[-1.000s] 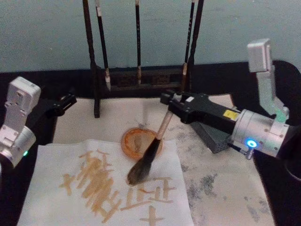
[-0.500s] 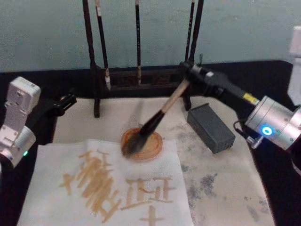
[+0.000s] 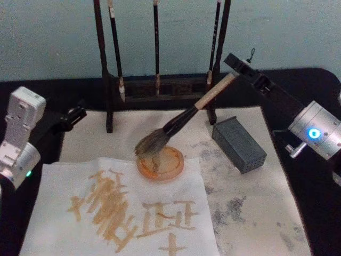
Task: Pick up the brush from the inkstone, write on the paper, then place the brush back to its original position.
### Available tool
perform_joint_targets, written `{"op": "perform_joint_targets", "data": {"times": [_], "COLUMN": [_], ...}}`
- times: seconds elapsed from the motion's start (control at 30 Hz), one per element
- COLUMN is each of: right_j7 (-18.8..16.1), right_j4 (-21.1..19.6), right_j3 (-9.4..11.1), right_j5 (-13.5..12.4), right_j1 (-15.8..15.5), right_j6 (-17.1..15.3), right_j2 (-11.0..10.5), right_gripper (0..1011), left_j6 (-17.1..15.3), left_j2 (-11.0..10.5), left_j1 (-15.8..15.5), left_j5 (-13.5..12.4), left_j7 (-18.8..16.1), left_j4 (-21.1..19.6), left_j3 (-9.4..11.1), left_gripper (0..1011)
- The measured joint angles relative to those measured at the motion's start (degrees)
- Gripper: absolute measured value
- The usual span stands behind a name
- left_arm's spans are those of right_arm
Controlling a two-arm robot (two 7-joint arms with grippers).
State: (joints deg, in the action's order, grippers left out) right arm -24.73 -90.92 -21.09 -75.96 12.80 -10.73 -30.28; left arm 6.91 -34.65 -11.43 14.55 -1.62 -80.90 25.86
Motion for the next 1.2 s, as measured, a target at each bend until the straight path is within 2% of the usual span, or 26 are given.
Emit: {"op": "perform_joint_targets", "data": {"times": [0.03,0.07,0.13,0.17,0.27,0.5,0.7,1.2], "right_j7": [-0.2,-0.2,-0.4,-0.4,-1.0,-1.1,0.5,3.1], "right_j4": [1.3,1.3,4.2,4.2,9.3,17.6,20.7,26.0], "right_j3": [0.2,0.2,0.5,0.5,1.1,2.5,2.4,-1.1], "right_j5": [-1.5,-1.5,-4.2,-4.2,-9.1,-17.3,-19.3,-18.8], "right_j1": [0.3,0.3,1.1,1.1,2.4,4.6,5.4,7.6], "right_j6": [-0.7,-0.7,-2.4,-2.4,-5.9,-10.9,-11.3,-10.5], "right_j2": [0.2,0.2,0.5,0.5,1.5,4.0,4.3,4.1], "right_gripper": [180,180,180,180,180,181,180,180], "left_j6": [0.0,0.0,0.0,0.0,0.0,0.0,0.0,0.0], "left_j2": [0.0,0.0,0.0,0.0,0.0,0.0,0.0,0.0], "left_j1": [0.0,0.0,0.0,0.0,0.0,0.0,0.0,0.0], "left_j5": [0.0,0.0,0.0,0.0,0.0,0.0,0.0,0.0], "left_j7": [0.0,0.0,0.0,0.0,0.0,0.0,0.0,0.0], "left_j4": [0.0,0.0,0.0,0.0,0.0,0.0,0.0,0.0], "left_j3": [0.0,0.0,0.0,0.0,0.0,0.0,0.0,0.0], "left_gripper": [1002,1002,1002,1002,1002,1002,1000,1002]}}
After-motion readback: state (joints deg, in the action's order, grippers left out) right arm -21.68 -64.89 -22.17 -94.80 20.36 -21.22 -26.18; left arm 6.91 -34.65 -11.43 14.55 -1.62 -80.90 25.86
